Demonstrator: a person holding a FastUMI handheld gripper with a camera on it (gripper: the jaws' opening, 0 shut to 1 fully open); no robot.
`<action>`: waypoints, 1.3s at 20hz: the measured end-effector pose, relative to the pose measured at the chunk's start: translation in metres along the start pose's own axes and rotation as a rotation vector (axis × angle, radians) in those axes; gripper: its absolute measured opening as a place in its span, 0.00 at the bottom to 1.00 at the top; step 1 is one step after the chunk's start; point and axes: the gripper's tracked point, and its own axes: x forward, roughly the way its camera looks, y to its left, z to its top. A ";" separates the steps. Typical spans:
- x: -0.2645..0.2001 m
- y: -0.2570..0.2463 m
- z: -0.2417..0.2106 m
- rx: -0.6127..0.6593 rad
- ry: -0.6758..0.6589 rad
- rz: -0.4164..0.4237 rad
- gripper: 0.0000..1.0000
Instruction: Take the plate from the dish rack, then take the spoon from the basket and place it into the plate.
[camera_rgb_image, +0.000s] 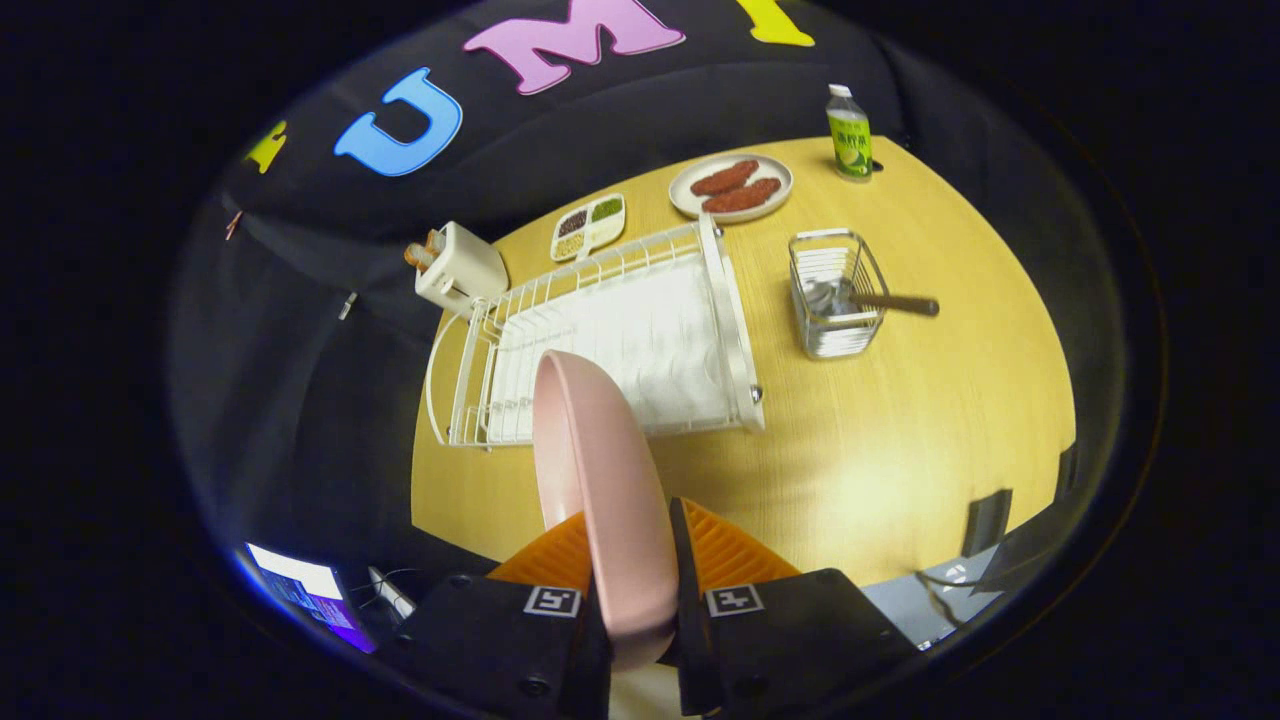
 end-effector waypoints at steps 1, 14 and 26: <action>0.008 -0.007 -0.012 -0.001 0.013 -0.002 0.30; 0.086 -0.047 -0.066 0.087 0.082 0.057 0.31; 0.103 -0.084 -0.063 0.080 0.045 -0.064 0.50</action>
